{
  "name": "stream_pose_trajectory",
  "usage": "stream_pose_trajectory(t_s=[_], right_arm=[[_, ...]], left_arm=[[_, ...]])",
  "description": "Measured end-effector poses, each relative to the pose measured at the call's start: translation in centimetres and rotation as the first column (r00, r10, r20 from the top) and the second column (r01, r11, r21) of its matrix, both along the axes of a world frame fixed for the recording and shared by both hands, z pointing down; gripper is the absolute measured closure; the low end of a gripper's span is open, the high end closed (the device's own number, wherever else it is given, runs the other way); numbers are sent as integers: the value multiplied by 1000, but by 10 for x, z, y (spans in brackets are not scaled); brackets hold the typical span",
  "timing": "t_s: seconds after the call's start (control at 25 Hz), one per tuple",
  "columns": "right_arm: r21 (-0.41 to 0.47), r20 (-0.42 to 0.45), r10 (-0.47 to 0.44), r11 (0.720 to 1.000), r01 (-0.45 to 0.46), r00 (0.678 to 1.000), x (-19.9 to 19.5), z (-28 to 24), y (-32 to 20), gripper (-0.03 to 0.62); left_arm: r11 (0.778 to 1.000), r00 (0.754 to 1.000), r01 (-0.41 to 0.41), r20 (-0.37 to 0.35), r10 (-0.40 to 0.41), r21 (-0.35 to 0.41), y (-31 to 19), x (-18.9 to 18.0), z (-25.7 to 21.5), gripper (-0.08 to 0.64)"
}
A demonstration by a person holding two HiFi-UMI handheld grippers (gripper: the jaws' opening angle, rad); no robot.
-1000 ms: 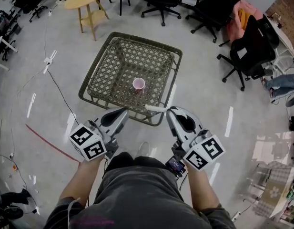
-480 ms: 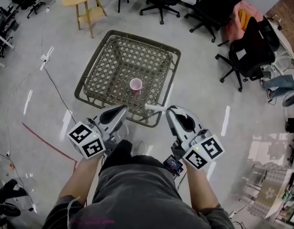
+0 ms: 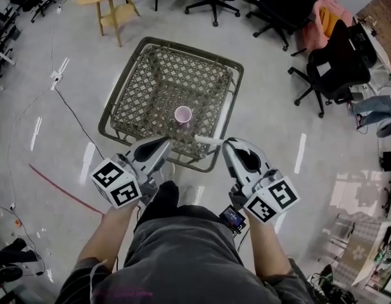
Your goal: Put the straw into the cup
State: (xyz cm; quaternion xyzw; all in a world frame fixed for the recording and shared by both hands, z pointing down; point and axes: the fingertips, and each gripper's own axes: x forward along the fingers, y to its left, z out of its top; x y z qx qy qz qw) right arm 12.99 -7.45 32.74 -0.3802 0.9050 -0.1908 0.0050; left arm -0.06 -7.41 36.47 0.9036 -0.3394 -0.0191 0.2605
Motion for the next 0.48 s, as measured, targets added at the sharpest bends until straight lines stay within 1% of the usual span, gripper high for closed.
stream_pose_trajectory(t_s=[0.12, 0.24, 0.48], right_arm=[[-15, -4, 11, 1000, -11, 1000, -6, 7, -15, 543], [-49, -16, 24, 998, -25, 1000, -10, 17, -31, 543], [-96, -32, 35, 995, -38, 999, -30, 42, -59, 543]], left_arm=[[1000, 1000, -10, 1, 10, -16, -16, -5, 8, 551], [999, 1000, -20, 5, 20, -44, -33, -7, 14, 551], [997, 998, -44, 32, 46, -60, -60, -24, 32, 551]])
